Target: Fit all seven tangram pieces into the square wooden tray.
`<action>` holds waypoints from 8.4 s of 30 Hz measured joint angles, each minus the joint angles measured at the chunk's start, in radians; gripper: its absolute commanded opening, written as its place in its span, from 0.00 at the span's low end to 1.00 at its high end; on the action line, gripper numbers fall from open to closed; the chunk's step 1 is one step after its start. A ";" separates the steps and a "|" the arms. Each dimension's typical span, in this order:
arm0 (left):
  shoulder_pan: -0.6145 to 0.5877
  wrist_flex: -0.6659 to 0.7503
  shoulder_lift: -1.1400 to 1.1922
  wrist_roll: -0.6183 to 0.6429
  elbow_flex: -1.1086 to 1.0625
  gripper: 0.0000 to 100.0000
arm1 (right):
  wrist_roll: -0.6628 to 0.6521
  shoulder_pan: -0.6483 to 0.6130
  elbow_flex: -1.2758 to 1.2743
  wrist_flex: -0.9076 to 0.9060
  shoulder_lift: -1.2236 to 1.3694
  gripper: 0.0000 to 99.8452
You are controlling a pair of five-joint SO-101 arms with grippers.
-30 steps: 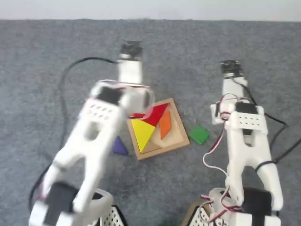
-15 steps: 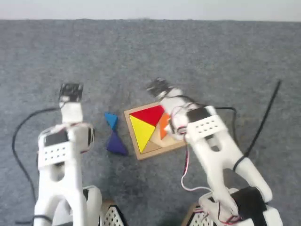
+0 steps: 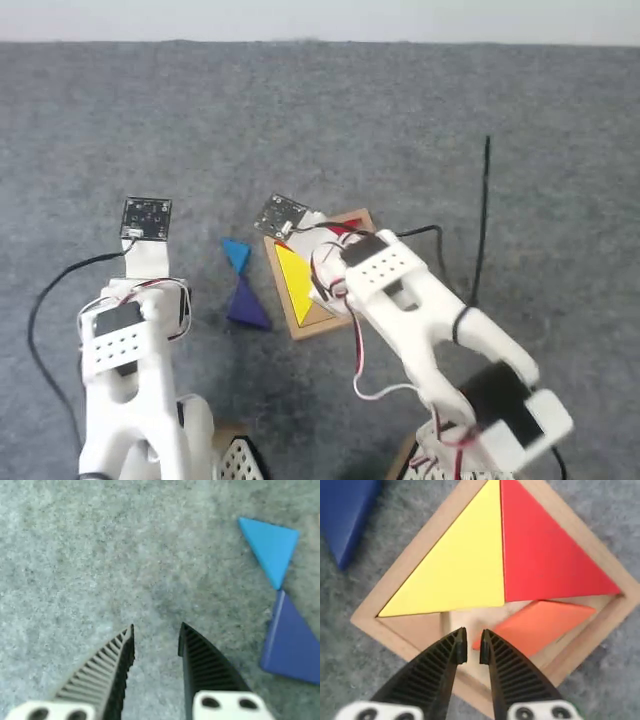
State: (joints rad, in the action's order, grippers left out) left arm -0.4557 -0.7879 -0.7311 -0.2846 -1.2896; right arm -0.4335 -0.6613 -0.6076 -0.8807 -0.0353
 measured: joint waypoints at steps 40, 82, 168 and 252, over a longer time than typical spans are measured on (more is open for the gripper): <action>0.000 0.000 0.000 -0.006 0.000 0.14 | -0.298 0.215 0.187 -0.204 0.084 0.22; 0.000 0.000 0.000 -0.037 -0.003 0.14 | -0.068 0.229 0.410 -0.092 0.345 0.15; 0.373 -0.196 -0.009 0.115 0.054 0.19 | -0.132 0.818 -0.287 -0.063 -0.221 0.15; 0.483 -0.316 0.646 0.374 0.456 0.01 | -0.164 0.516 -0.232 -0.044 -0.221 0.29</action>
State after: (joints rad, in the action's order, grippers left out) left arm 0.0276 -1.1040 -0.0852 0.0898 -0.8339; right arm -0.5976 -0.1458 -0.8393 -0.9252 -0.2562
